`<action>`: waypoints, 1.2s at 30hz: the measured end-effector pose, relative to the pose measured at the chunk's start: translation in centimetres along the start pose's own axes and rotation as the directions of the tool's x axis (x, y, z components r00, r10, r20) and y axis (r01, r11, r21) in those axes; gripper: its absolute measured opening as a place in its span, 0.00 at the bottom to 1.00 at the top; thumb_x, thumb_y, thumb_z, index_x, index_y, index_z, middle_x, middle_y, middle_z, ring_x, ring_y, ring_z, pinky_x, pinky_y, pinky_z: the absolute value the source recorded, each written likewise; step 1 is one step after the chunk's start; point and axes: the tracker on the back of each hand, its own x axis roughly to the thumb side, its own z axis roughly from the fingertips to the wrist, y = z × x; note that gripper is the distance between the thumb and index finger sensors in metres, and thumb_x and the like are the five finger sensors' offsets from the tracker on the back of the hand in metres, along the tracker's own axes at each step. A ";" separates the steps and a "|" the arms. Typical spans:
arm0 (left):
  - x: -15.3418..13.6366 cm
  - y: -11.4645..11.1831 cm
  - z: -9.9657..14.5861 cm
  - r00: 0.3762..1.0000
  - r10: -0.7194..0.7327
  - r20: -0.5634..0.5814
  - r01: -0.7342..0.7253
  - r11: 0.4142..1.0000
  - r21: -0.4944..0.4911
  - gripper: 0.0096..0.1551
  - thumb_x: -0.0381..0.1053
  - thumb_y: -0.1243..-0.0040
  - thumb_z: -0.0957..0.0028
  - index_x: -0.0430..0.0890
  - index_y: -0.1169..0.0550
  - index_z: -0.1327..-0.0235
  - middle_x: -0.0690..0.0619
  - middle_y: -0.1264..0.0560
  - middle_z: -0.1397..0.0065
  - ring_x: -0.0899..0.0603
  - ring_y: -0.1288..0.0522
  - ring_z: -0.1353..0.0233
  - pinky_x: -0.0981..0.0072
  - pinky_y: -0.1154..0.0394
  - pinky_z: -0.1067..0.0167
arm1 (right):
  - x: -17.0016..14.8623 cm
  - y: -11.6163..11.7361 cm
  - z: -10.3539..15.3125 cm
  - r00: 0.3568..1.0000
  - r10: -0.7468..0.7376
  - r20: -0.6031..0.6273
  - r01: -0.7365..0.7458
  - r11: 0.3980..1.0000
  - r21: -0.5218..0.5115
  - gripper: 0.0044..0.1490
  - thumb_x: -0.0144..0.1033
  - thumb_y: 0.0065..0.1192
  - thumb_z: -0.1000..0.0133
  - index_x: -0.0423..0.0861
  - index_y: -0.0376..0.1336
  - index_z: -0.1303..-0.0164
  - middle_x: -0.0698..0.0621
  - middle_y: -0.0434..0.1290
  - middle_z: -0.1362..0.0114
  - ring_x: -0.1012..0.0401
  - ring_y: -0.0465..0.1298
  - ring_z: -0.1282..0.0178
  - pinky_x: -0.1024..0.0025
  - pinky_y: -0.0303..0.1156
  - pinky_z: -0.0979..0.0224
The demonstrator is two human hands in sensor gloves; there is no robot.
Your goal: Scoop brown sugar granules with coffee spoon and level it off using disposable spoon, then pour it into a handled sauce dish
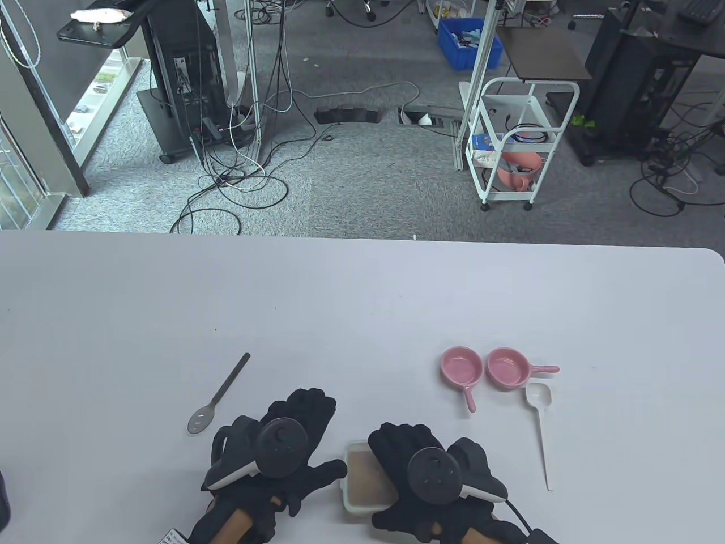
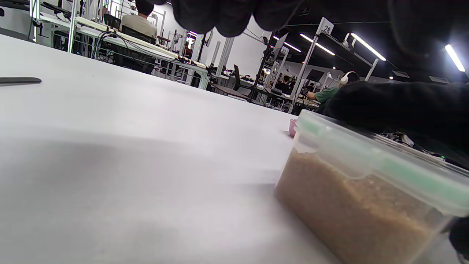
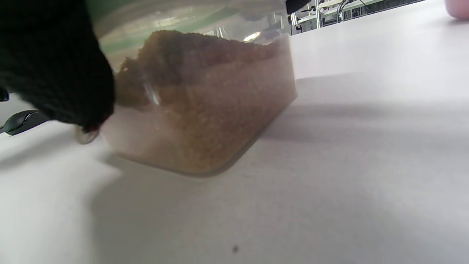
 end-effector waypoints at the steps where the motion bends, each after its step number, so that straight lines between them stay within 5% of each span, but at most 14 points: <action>1: 0.0 0.0 0.0 1.000 0.000 0.000 0.000 1.000 -0.001 0.60 0.85 0.53 0.58 0.55 0.48 0.15 0.54 0.49 0.11 0.39 0.47 0.10 0.48 0.49 0.19 | 0.1 0.1 0.0 1.000 0.020 0.005 -0.020 1.000 -0.004 0.73 0.61 0.86 0.60 0.45 0.45 0.17 0.41 0.46 0.14 0.40 0.49 0.15 0.43 0.37 0.17; 5: 0.0 -0.1 0.0 1.000 -0.001 -0.001 0.001 1.000 -0.006 0.60 0.85 0.53 0.58 0.55 0.48 0.15 0.53 0.49 0.11 0.39 0.47 0.10 0.48 0.49 0.19 | 0.0 0.1 0.1 1.000 0.023 -0.003 -0.023 1.000 -0.015 0.73 0.62 0.86 0.60 0.46 0.44 0.17 0.41 0.46 0.14 0.40 0.50 0.15 0.43 0.37 0.17; 11: 0.2 -0.1 0.0 1.000 -0.021 -0.023 0.020 1.000 -0.019 0.62 0.86 0.53 0.58 0.55 0.50 0.14 0.52 0.52 0.10 0.37 0.48 0.11 0.45 0.50 0.19 | -0.2 -0.6 0.4 0.999 -0.010 -0.049 0.015 0.994 0.104 0.79 0.68 0.79 0.59 0.47 0.34 0.17 0.42 0.33 0.14 0.39 0.39 0.14 0.40 0.30 0.19; 19: 0.0 -0.1 0.0 0.996 0.015 -0.084 -0.016 1.000 -0.010 0.57 0.85 0.54 0.57 0.56 0.38 0.17 0.54 0.38 0.15 0.37 0.37 0.15 0.41 0.46 0.21 | -4.7 -5.7 2.6 0.928 -0.331 -0.171 0.309 0.940 -0.142 0.66 0.66 0.70 0.52 0.43 0.42 0.16 0.39 0.43 0.14 0.37 0.49 0.17 0.37 0.38 0.20; 25: 0.2 -1.3 -0.6 0.990 0.001 -0.140 -0.008 0.998 -0.055 0.48 0.82 0.52 0.55 0.56 0.26 0.26 0.57 0.27 0.25 0.40 0.28 0.24 0.41 0.39 0.23 | -6.9 -2.9 2.7 0.778 -0.528 -0.340 0.524 0.844 -0.112 0.50 0.60 0.66 0.46 0.39 0.59 0.23 0.36 0.63 0.25 0.41 0.69 0.33 0.37 0.54 0.27; 29: 0.5 -2.5 -1.1 0.983 0.063 -0.170 -0.086 0.987 -0.132 0.45 0.80 0.53 0.53 0.56 0.22 0.31 0.56 0.25 0.29 0.40 0.26 0.27 0.40 0.39 0.24 | -6.2 -1.0 2.1 0.790 -0.451 -0.414 0.500 0.866 0.011 0.47 0.60 0.62 0.45 0.39 0.61 0.25 0.36 0.65 0.28 0.43 0.72 0.38 0.39 0.58 0.29; 36: 1.3 -4.1 -1.5 0.963 0.153 -0.220 -0.196 0.963 -0.185 0.39 0.74 0.52 0.49 0.54 0.19 0.35 0.55 0.22 0.33 0.41 0.23 0.31 0.40 0.37 0.25 | -5.5 0.0 1.8 0.735 -0.508 -0.449 0.562 0.827 -0.015 0.40 0.53 0.60 0.43 0.36 0.62 0.30 0.37 0.69 0.35 0.48 0.76 0.47 0.42 0.63 0.34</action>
